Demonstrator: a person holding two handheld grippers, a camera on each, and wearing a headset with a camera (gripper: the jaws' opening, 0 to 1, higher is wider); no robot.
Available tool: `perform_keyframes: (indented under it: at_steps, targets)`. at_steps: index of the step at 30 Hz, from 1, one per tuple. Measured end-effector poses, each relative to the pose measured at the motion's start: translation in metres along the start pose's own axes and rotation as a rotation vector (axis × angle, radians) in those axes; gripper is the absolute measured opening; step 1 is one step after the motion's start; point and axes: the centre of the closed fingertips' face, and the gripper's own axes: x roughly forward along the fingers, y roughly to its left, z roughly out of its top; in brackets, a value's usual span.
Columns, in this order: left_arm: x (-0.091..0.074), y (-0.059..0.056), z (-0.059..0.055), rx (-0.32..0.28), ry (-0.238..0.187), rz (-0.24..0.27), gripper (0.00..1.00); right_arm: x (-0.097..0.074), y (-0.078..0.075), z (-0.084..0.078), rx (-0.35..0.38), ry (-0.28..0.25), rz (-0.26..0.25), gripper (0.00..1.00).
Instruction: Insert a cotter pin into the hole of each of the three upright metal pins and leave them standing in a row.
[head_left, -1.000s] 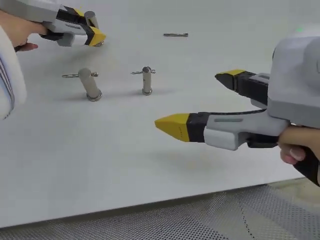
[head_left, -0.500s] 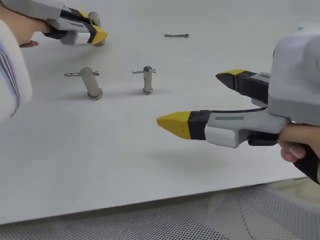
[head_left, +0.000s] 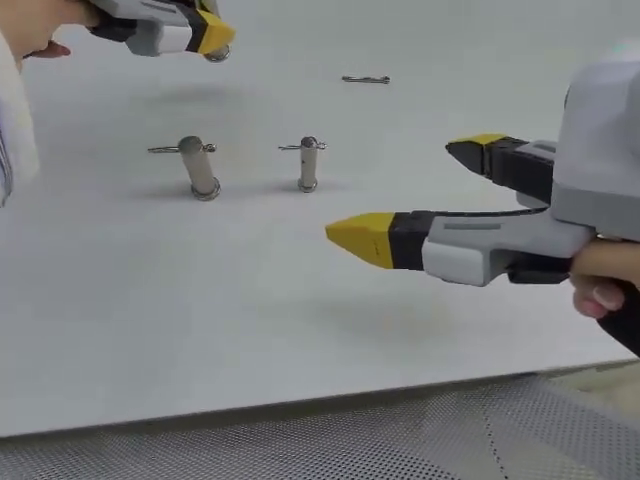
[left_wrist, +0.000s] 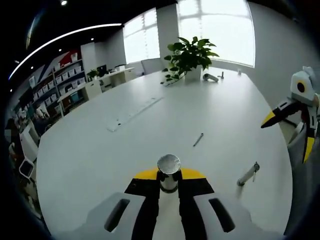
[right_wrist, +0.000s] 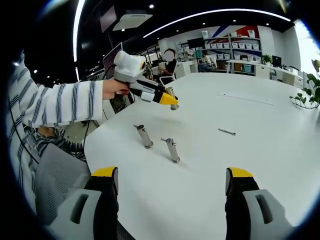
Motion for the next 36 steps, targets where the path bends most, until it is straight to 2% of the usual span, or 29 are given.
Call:
perform_keyframes:
  at_steps: [8, 12, 15, 16, 19, 22, 27, 32, 36]
  targets:
    - [-0.03, -0.026, 0.018, 0.046, -0.033, -0.037, 0.09, -0.004, 0.0, 0.003, -0.009, -0.012, -0.004, 0.88]
    - [-0.042, -0.042, 0.021, 0.061, -0.038, -0.049, 0.09, -0.006, 0.001, 0.004, -0.01, -0.018, -0.006, 0.88]
    - [-0.046, -0.049, 0.021, 0.071, -0.04, -0.054, 0.09, -0.009, 0.004, 0.004, -0.011, -0.021, -0.004, 0.88]
    - [-0.048, -0.057, 0.019, 0.091, -0.038, -0.064, 0.09, -0.009, 0.004, 0.004, -0.012, -0.021, -0.003, 0.89]
    - [-0.054, -0.068, 0.017, 0.119, -0.046, -0.061, 0.09, -0.01, 0.004, 0.005, -0.02, -0.026, -0.002, 0.89]
    - [-0.059, -0.082, 0.012, 0.104, -0.052, -0.074, 0.09, -0.012, 0.006, 0.004, -0.02, -0.03, -0.002, 0.89]
    - [-0.063, -0.109, -0.002, 0.092, -0.038, -0.104, 0.09, -0.013, 0.007, 0.002, -0.026, -0.024, 0.004, 0.89]
    - [-0.06, -0.135, -0.019, 0.081, -0.02, -0.14, 0.09, -0.014, 0.008, 0.001, -0.033, -0.019, 0.009, 0.89]
    - [-0.058, -0.152, -0.026, 0.068, -0.019, -0.17, 0.09, -0.015, 0.01, 0.001, -0.038, -0.017, 0.01, 0.9]
